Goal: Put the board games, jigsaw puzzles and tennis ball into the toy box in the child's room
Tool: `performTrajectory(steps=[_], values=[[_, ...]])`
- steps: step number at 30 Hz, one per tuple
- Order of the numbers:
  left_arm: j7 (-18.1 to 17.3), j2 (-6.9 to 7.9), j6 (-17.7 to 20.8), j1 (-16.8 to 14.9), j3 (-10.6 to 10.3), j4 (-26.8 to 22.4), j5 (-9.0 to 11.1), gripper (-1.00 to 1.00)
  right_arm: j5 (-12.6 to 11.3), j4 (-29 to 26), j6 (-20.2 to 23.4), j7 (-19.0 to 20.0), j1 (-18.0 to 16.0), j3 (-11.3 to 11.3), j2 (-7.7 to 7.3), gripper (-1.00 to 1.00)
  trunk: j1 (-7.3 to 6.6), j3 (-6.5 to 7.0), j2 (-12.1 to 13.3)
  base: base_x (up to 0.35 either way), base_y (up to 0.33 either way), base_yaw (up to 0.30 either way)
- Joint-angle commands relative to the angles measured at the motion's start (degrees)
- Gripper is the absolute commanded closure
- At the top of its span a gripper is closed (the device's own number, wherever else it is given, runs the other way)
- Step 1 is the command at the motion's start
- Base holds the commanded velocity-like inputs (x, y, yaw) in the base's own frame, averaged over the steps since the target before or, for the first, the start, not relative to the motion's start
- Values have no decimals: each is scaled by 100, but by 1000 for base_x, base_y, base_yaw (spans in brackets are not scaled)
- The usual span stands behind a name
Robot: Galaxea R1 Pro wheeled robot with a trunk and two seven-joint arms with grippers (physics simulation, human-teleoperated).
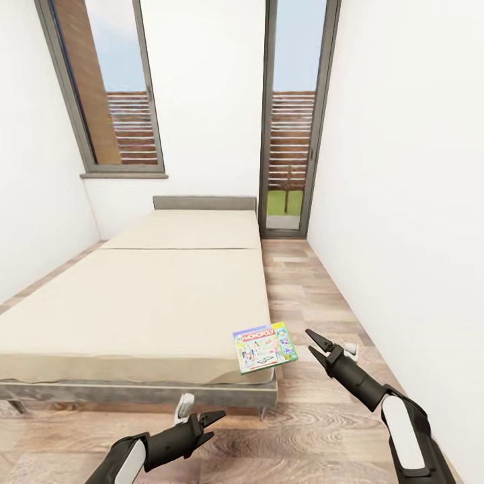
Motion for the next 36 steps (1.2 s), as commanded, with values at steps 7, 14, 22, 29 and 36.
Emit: performTrajectory(steps=[7, 14, 22, 29, 36], values=[[-20, -8, 34, -3, 32, 3, 0, -100, -14, -1, 57, 25, -3, -131, 1, -100, 153, -132, -284, 0, 0, 0], [-21, -8, 35, -2, 34, 3, 0, -100, -19, -2, 73, 31, -3, -243, 0, -100, 285, -239, -525, 0, 0, 0], [-21, -14, 34, -1, 34, 3, 0, -100, -23, -16, 80, 49, -5, -391, 0, -100, 285, -239, -525, 0, 0, 0], [-28, -9, 40, -3, 34, 3, 0, -100, -29, -18, 80, 60, -2, -466, 0, -100, 285, -239, -525, 0, 0, 0], [-29, -9, 42, -1, 34, -1, 0, -100, -51, -12, 59, 158, 0, -475, 1, -100, 285, -239, -525, 0, 0, 0]])
